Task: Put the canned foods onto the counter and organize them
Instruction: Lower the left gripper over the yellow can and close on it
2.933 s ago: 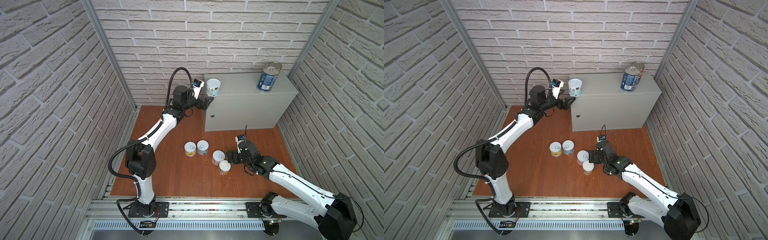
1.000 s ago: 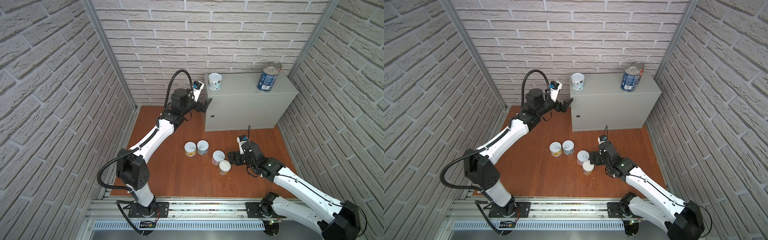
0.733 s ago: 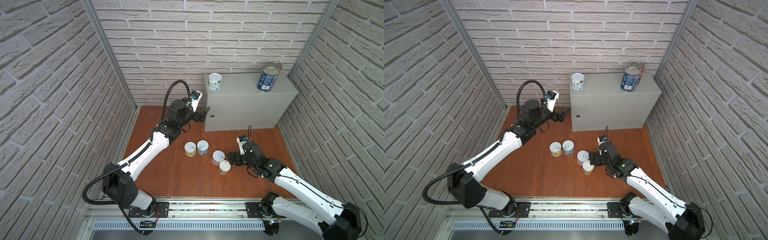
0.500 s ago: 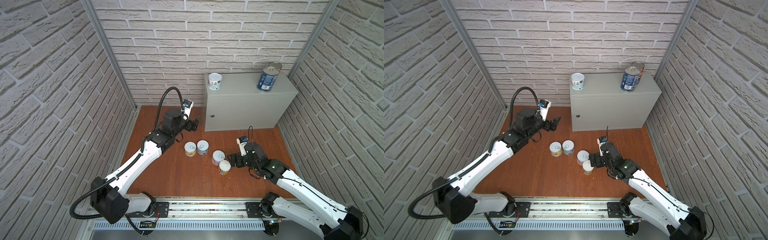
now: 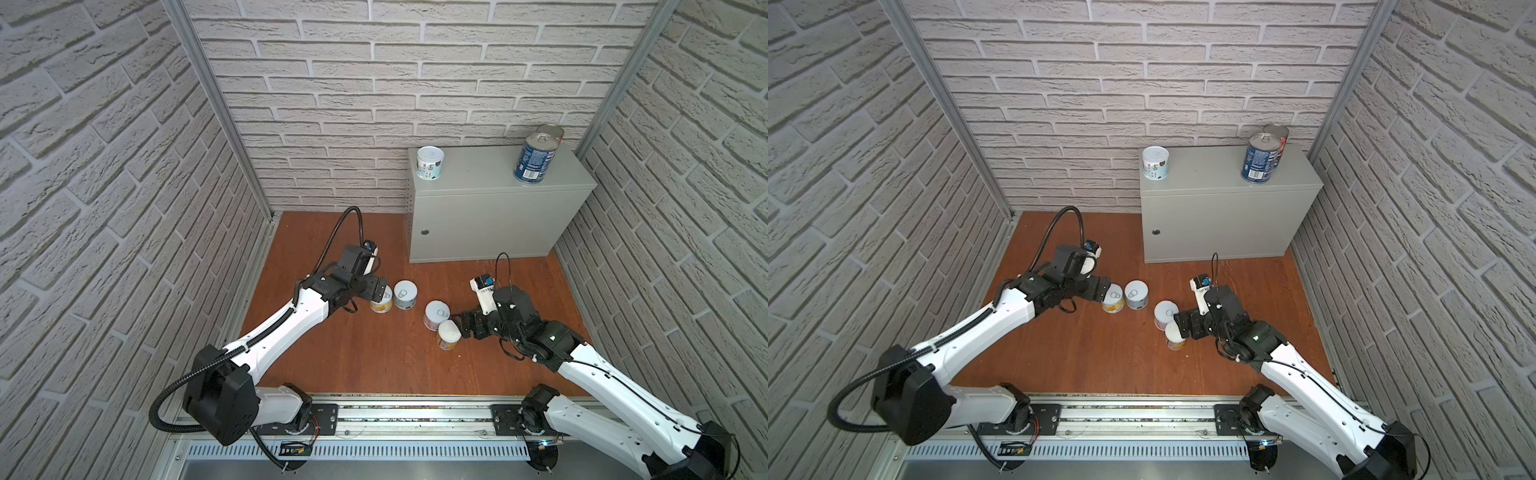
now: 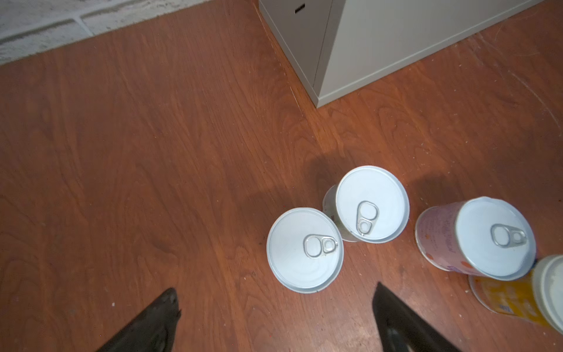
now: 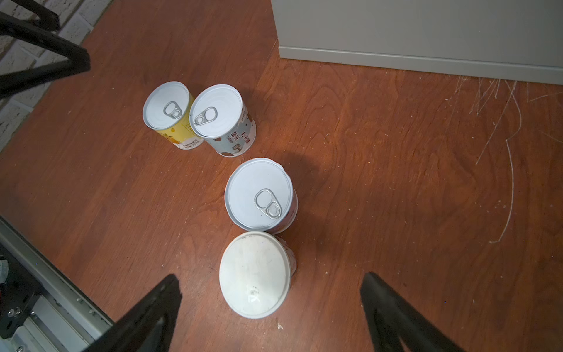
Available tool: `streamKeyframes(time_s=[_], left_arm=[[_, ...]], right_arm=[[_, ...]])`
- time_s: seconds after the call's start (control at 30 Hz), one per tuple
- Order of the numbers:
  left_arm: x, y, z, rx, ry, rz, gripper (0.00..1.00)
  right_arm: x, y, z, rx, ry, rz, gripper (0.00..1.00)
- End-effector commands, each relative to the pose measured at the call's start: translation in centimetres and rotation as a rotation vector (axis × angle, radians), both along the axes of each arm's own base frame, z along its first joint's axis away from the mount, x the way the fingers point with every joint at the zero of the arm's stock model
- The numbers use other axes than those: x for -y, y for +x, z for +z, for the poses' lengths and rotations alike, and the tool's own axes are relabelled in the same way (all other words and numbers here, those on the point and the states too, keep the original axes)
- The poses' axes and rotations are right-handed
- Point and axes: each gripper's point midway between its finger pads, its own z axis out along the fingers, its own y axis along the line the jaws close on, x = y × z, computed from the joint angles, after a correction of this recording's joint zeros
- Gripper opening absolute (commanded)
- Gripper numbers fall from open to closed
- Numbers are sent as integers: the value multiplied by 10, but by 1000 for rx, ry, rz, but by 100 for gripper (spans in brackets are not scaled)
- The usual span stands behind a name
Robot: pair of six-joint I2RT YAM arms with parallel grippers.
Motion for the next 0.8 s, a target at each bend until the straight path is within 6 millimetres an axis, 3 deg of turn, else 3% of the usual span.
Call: streamKeyframes(time_s=[0.0,0.37,0.77], left_arm=[[2,6,-11,-28,-13,17,98],[7,7,-40,-90,-58,26,98],[17,11,-48,-122,-86,13,98]], right_arm=[[0,0,7,26,33,-4,93],[2,-1,7,27,60,-37,93],[5,0,5,22,56,-58,93]])
